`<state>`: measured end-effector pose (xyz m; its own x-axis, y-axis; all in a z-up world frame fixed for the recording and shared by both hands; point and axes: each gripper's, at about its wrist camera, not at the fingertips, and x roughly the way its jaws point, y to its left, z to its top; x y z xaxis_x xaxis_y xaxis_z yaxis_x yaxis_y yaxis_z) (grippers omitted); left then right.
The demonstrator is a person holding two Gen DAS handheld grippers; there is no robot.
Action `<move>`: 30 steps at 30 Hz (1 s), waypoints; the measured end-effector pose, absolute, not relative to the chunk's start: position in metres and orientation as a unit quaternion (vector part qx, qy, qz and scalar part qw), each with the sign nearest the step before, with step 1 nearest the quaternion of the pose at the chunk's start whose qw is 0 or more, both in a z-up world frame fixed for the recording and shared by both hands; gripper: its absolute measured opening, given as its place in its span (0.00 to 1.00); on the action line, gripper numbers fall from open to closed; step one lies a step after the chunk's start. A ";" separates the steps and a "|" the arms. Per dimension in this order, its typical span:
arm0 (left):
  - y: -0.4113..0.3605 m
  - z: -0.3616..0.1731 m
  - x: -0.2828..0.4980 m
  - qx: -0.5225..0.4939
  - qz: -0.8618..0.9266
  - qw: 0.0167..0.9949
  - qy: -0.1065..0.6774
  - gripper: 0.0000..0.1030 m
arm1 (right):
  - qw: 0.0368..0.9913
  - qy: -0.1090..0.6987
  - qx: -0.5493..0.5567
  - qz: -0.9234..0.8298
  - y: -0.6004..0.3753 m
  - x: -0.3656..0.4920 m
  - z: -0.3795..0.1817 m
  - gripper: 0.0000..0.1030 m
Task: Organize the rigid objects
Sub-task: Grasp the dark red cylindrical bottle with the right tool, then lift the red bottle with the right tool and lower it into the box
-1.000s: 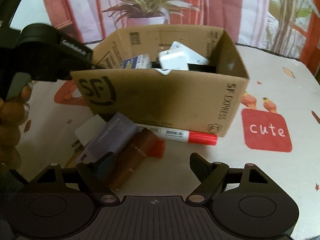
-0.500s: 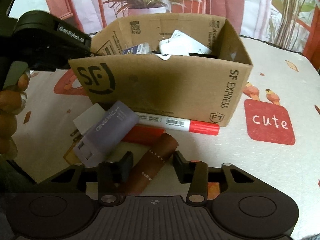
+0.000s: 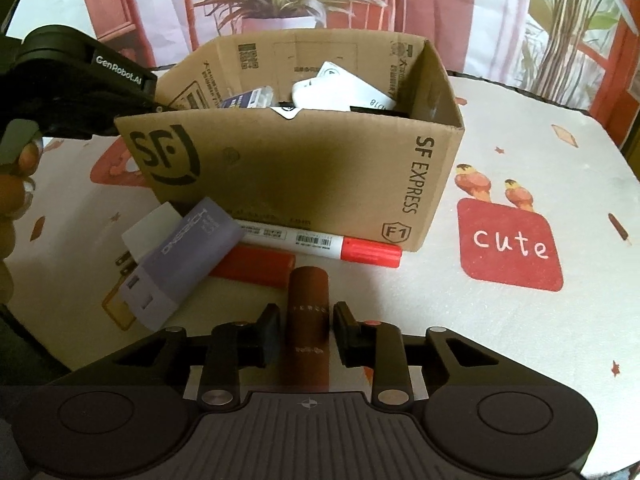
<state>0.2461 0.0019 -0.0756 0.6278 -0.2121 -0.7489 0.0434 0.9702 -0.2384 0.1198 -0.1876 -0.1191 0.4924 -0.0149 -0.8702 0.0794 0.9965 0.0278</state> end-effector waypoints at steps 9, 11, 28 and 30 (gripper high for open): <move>0.002 -0.076 0.246 -0.099 -0.071 0.897 0.425 0.18 | 0.860 0.508 0.035 -0.031 -0.190 0.116 -0.118 0.21; 0.002 -0.076 0.246 -0.099 -0.071 0.897 0.425 0.18 | 0.860 0.508 0.035 -0.031 -0.190 0.117 -0.118 0.21; 0.002 -0.076 0.246 -0.099 -0.071 0.897 0.425 0.18 | 0.861 0.507 0.036 -0.026 -0.192 0.118 -0.117 0.21; 0.002 -0.076 0.246 -0.099 -0.071 0.897 0.425 0.18 | 0.862 0.506 0.035 -0.025 -0.192 0.118 -0.117 0.21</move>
<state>0.2462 0.0022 -0.0755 0.6278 -0.2118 -0.7490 0.0432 0.9703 -0.2381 0.1176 -0.1919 -0.1172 0.4868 -0.0080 -0.8735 0.0785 0.9963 0.0347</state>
